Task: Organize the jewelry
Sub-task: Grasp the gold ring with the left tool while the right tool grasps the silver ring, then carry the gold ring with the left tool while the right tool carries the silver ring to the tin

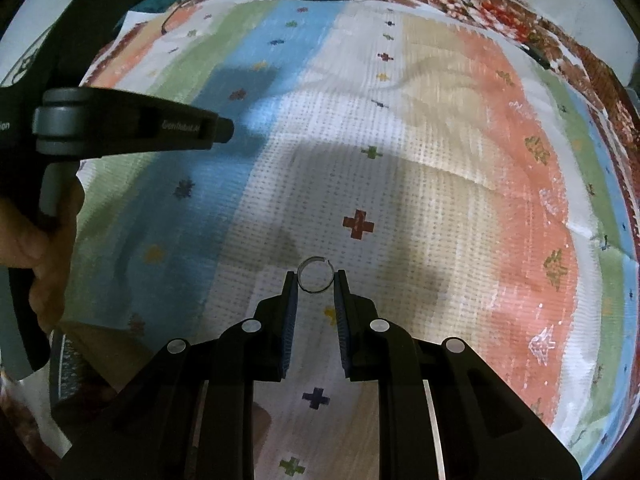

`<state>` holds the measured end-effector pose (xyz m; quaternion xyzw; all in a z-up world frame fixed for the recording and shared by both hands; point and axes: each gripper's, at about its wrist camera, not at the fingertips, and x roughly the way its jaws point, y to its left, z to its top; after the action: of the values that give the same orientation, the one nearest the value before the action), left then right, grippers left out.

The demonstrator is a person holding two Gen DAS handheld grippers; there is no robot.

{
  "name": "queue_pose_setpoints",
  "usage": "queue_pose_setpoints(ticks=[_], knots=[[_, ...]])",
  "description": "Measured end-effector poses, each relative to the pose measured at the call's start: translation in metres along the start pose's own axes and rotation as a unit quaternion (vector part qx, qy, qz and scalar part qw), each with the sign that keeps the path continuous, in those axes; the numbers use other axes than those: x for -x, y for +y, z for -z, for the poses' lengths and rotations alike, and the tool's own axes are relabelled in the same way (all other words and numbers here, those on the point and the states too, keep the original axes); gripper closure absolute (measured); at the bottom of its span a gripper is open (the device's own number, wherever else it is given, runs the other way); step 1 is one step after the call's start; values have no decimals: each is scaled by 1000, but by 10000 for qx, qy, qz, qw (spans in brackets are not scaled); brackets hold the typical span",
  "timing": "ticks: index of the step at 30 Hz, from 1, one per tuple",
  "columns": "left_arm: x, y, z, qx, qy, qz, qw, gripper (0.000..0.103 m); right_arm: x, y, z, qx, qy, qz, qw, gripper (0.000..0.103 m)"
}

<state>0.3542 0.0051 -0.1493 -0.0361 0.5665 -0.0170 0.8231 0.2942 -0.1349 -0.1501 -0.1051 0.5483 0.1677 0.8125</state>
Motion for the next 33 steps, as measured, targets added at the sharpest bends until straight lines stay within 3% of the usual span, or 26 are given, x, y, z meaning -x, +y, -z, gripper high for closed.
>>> queue_pose_setpoints(ticks=[11,33], knots=[[35,-1,8,-50,-113,-191,9997,89,26,9,2,24,-239,-52,9997,84],[114,-9,69,26,-464,-8,9989,89,84,29,27,104,-700,-132,9974,84]])
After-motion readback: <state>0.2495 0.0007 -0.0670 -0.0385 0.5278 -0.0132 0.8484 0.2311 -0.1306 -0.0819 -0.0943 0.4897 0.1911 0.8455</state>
